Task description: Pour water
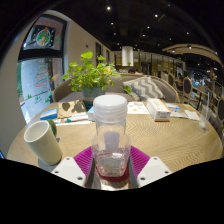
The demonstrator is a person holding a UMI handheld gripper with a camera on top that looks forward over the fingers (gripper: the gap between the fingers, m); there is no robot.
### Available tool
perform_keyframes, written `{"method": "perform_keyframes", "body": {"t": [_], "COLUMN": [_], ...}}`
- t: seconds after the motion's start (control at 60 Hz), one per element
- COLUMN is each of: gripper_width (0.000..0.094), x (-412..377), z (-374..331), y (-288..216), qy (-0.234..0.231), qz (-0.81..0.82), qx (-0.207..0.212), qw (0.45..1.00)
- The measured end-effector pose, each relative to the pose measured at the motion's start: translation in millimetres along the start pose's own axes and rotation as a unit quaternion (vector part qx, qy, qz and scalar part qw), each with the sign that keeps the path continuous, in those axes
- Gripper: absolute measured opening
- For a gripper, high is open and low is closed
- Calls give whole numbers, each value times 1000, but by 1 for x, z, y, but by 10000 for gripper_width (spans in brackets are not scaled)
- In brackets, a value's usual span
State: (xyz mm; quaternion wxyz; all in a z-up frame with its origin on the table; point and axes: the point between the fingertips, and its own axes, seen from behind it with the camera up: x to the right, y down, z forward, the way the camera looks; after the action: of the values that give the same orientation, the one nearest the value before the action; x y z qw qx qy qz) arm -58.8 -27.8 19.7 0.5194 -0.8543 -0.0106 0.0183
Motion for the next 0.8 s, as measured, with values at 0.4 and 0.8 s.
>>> {"method": "perform_keyframes", "body": {"t": [0.4, 0.8], "gripper_width": [857, 855], "x": [2, -21], "z": [-137, -284], "y": [-21, -51], "qy": [19, 36], "qz": [48, 31], "qx": [-91, -115], "qw": [995, 992]}}
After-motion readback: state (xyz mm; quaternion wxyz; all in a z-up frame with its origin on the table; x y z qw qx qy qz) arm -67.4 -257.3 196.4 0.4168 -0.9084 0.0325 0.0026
